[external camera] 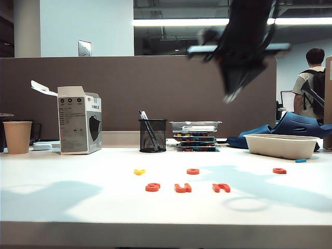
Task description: Select the appropriate letters from the row of letter magnets placed on the table to arrange into the word "sun".
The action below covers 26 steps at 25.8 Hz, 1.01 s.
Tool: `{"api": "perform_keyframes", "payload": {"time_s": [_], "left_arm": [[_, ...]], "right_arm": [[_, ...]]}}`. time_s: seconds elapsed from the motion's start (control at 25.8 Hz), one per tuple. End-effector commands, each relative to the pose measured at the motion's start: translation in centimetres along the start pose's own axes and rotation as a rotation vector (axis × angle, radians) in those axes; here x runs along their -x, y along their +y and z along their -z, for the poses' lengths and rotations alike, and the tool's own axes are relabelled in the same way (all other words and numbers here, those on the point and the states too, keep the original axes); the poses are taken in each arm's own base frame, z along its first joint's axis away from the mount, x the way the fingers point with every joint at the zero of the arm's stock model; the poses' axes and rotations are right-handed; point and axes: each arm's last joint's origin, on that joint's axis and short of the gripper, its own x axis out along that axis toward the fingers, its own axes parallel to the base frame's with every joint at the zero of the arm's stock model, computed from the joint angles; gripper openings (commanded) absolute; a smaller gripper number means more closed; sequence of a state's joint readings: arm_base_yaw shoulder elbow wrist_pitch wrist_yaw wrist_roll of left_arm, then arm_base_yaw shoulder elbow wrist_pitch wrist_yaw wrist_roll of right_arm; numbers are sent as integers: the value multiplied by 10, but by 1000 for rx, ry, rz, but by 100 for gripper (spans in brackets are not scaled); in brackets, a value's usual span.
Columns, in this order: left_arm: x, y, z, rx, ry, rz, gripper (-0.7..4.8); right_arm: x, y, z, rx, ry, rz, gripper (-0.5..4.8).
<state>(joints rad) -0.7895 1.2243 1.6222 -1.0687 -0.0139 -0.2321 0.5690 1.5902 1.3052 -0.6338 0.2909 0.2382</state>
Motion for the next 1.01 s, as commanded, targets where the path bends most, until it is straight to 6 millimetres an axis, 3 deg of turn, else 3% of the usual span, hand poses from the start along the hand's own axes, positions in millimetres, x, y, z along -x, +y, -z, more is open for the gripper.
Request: {"api": "perform_keyframes", "payload": {"time_s": [0.04,0.27,0.43,0.54,0.74,1.01], "left_arm": [[3,0,-14,-99,-163,-68,-6],[24,17,-46,-180,-367,-206,-6],[57,45,-65,-129,-497,-364,-6],[86,67,-69,-77,-559,-495,-6],[130,84,-45,-5,-564,-664,-6],[159,71,2,25,-588,-744,-6]], "right_arm": [[27,-26,-11,-13,-96,46,-1],[85,-75,-15,-42,-251,117,-1],[121,-101,-7,-93,-337,163,-1],[147,-120,12,-118,-391,216,-1],[172,-129,56,-151,-475,179,-1],[175,-124,117,-174,-577,125,-1]]}}
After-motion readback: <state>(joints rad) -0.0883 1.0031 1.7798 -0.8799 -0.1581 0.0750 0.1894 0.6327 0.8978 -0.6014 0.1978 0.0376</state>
